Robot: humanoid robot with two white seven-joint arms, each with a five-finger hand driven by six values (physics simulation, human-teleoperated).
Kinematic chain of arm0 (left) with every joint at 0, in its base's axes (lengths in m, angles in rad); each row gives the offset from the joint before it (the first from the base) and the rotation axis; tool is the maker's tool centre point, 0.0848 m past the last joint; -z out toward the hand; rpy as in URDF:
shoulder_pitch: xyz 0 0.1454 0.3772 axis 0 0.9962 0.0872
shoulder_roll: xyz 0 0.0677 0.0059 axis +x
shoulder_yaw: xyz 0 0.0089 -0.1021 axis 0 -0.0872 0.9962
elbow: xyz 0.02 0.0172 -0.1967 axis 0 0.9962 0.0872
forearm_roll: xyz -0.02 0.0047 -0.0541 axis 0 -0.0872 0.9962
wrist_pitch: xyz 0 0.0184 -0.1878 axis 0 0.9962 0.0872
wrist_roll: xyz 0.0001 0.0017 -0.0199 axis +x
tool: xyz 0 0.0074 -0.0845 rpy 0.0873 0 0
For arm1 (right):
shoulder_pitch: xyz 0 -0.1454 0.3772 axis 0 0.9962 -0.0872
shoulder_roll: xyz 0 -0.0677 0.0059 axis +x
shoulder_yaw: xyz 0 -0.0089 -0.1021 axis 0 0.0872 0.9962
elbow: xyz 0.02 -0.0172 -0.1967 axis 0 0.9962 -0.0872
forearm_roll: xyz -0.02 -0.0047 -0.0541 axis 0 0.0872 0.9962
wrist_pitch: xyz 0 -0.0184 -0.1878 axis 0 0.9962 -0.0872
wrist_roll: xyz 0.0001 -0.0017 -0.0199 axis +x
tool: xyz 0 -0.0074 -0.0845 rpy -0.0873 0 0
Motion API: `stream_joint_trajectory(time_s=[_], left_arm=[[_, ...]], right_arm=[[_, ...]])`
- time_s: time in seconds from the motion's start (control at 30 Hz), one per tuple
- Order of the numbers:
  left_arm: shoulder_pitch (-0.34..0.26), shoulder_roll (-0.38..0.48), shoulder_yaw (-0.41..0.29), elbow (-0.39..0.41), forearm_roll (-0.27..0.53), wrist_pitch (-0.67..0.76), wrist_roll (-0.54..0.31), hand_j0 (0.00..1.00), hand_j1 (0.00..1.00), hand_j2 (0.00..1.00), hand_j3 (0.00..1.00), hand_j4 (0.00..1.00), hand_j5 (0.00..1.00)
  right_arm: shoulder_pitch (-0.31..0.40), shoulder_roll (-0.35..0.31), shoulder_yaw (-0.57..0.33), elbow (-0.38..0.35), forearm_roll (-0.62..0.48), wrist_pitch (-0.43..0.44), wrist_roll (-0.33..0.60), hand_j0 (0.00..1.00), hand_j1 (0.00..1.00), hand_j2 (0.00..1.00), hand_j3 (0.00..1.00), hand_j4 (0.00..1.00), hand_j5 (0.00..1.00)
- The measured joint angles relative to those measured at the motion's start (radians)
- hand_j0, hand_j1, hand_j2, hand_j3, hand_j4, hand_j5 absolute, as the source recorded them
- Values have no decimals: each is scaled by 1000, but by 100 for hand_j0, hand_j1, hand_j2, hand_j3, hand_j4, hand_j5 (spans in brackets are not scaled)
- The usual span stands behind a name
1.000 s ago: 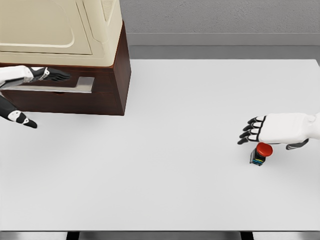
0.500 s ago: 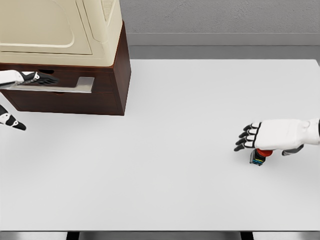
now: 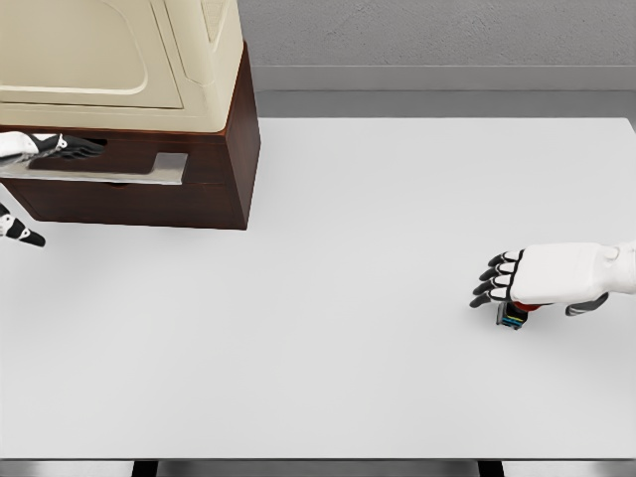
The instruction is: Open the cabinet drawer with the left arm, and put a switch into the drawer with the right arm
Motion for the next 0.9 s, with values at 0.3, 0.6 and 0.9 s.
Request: stream_joint_trajectory(time_s=[0.3,0.6,0.9], left_arm=[[11,-3,-9,13,-17,5,5,100,100,100,100,100,100],[12,-6,-15,48,-31,6,5,100,100,100,100,100,100],[20,-8,-17,66,-40,5,5,100,100,100,100,100,100]], right_arm=[[0,0,7,0,0,0,0,100,100,100,100,100,100],[0,1,9,0,-1,0,0,100,100,100,100,100,100],[0,1,8,0,-2,0,0,100,100,100,100,100,100]])
